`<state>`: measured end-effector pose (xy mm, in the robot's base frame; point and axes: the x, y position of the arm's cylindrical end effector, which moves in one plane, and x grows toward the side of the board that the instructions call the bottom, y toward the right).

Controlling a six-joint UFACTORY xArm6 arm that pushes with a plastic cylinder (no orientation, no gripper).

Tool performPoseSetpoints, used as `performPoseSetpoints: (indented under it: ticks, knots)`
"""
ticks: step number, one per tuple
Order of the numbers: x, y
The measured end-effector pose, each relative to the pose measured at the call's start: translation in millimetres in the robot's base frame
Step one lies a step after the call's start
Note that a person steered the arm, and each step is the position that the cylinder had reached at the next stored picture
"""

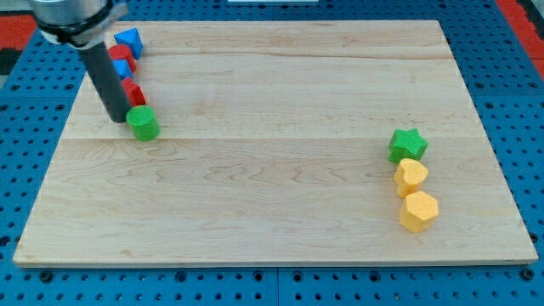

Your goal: Push the green circle to the center of the board

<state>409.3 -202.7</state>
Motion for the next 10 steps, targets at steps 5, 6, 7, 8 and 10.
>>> performPoseSetpoints:
  ticks: [5,6,7,8,10]
  knots:
    - [11,116]
    - [3,126]
    - [3,127]
    - [1,151]
    - [-8,219]
